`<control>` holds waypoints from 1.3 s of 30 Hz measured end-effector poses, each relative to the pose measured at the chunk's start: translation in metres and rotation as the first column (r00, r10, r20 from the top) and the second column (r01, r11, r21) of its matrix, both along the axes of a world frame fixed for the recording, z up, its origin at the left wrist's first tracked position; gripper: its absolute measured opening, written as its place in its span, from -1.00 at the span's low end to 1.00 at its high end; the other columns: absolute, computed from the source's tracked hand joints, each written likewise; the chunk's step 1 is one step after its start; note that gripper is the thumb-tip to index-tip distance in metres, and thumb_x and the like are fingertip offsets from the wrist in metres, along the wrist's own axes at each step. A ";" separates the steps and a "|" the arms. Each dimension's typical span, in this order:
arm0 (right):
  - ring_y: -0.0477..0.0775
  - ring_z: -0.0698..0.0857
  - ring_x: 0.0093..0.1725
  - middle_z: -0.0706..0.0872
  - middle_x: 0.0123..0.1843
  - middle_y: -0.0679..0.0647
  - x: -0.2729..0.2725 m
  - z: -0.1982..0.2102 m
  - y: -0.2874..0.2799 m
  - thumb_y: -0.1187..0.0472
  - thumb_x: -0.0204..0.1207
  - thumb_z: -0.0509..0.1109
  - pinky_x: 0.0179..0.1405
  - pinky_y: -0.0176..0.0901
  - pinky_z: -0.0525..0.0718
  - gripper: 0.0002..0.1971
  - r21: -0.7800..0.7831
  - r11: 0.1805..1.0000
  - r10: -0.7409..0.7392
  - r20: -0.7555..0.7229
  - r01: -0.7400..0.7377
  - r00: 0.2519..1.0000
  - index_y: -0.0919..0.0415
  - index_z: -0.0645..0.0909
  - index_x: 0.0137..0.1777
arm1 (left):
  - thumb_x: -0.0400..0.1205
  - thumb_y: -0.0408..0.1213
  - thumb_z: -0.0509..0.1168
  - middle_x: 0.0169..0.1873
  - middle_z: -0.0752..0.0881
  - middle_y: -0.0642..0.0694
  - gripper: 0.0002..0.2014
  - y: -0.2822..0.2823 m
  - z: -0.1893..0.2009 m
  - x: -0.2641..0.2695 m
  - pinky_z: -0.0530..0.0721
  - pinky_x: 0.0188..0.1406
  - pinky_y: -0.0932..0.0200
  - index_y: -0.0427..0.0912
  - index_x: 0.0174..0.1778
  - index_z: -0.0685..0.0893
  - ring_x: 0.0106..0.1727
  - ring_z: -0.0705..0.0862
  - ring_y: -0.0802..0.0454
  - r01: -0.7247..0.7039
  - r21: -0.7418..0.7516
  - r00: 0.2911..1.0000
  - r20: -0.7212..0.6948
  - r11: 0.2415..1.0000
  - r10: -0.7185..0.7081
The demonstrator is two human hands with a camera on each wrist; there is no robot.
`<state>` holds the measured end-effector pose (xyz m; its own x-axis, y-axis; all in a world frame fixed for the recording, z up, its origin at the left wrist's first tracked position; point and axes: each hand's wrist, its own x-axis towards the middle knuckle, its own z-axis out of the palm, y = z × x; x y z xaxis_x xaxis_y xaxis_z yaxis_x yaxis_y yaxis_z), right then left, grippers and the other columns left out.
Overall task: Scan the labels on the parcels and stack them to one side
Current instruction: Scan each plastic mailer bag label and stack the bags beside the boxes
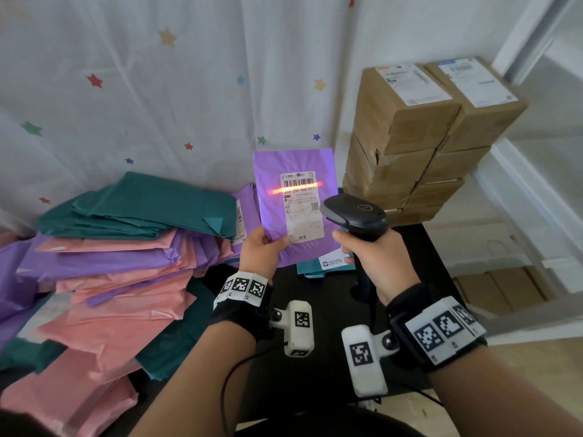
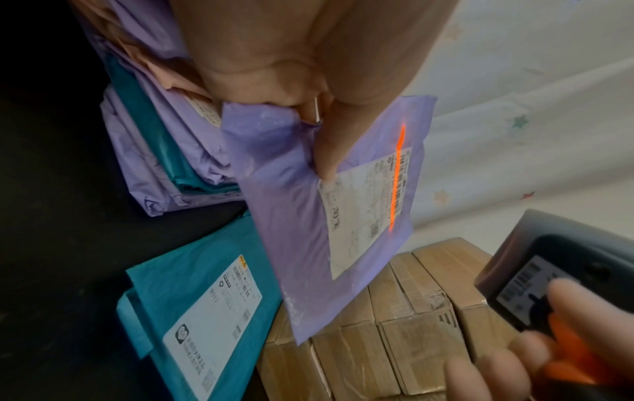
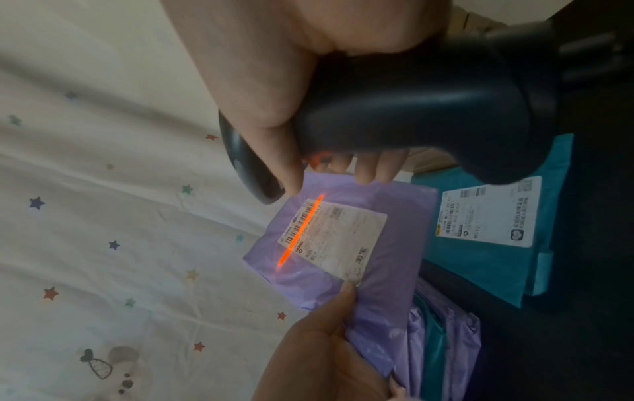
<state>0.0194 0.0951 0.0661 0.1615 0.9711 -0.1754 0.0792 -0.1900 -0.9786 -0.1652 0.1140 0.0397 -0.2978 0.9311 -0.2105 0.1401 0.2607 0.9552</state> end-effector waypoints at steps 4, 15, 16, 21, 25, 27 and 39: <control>-0.10 0.79 -0.08 0.81 -0.12 -0.06 0.000 -0.001 0.001 0.13 0.40 0.64 -0.31 -0.41 0.70 -0.78 0.016 1.000 -0.009 -0.023 0.009 1.000 -0.14 0.69 -0.04 | 0.56 -0.45 0.39 -0.30 0.70 -0.06 -0.91 0.002 -0.001 -0.002 0.54 -0.45 0.43 -0.23 -0.19 0.60 -0.32 0.63 0.15 -0.004 -0.013 1.000 -0.007 1.000 0.004; -0.19 0.80 -0.16 0.84 -0.15 -0.08 0.005 -0.011 0.012 0.12 0.38 0.65 -0.09 -0.15 0.82 -0.76 0.003 0.999 -0.048 -0.010 0.048 0.999 -0.04 0.77 0.04 | 0.55 -0.45 0.40 -0.35 0.66 -0.09 -0.90 0.014 -0.014 0.000 0.55 -0.36 0.26 -0.27 -0.21 0.59 -0.34 0.59 0.07 -0.007 -0.067 1.000 -0.002 0.998 0.007; -0.16 0.81 -0.15 0.84 -0.14 -0.07 0.007 -0.011 0.013 0.12 0.38 0.65 -0.08 -0.14 0.82 -0.73 -0.008 0.998 -0.062 -0.008 0.062 0.998 0.00 0.77 0.07 | 0.55 -0.46 0.39 -0.37 0.64 -0.09 -0.88 0.017 -0.016 0.001 0.56 -0.36 0.27 -0.27 -0.23 0.57 -0.34 0.58 0.06 -0.008 -0.079 1.000 -0.007 0.997 0.007; -0.05 0.80 -0.08 0.83 -0.11 -0.04 0.021 -0.017 0.019 0.17 0.41 0.63 -0.03 -0.06 0.81 -0.81 -0.052 0.990 -0.129 0.012 0.129 0.992 -0.06 0.73 -0.04 | 0.58 -0.47 0.33 -0.40 0.56 -0.11 -0.75 0.037 -0.035 0.007 0.49 -0.37 0.22 -0.20 -0.38 0.45 -0.26 0.51 -0.04 0.015 -0.207 0.988 -0.150 0.978 -0.047; -0.07 0.79 -0.05 0.82 -0.09 -0.01 0.037 -0.025 0.023 0.17 0.42 0.62 -0.10 -0.17 0.77 -0.78 -0.112 0.981 -0.154 0.035 0.157 0.988 0.08 0.76 0.06 | 0.60 -0.40 0.33 -0.29 0.58 -0.15 -0.77 0.063 -0.053 0.020 0.54 -0.11 0.28 -0.15 -0.34 0.47 -0.12 0.54 -0.07 0.044 -0.345 0.977 -0.182 0.937 -0.113; -0.14 0.79 -0.11 0.83 -0.17 -0.07 0.045 -0.028 0.025 0.18 0.41 0.62 -0.22 -0.28 0.75 -0.82 -0.130 0.975 -0.179 0.040 0.183 0.983 0.04 0.76 -0.01 | 0.61 -0.40 0.32 -0.39 0.52 -0.06 -0.80 0.078 -0.060 0.028 0.44 -0.43 0.58 -0.20 -0.32 0.50 -0.20 0.52 -0.06 0.065 -0.387 0.976 -0.168 0.920 -0.140; -0.03 0.77 -0.07 0.79 -0.09 0.00 0.062 -0.039 0.045 0.10 0.43 0.61 -0.03 -0.06 0.77 -0.81 -0.262 0.937 -0.207 0.122 0.232 0.971 -0.02 0.66 -0.03 | 0.65 -0.38 0.21 0.35 0.53 -0.37 -0.55 0.114 -0.077 0.057 0.53 0.08 0.09 -0.35 0.47 0.36 0.31 0.56 -0.27 0.077 -0.463 0.784 -0.519 0.883 -0.341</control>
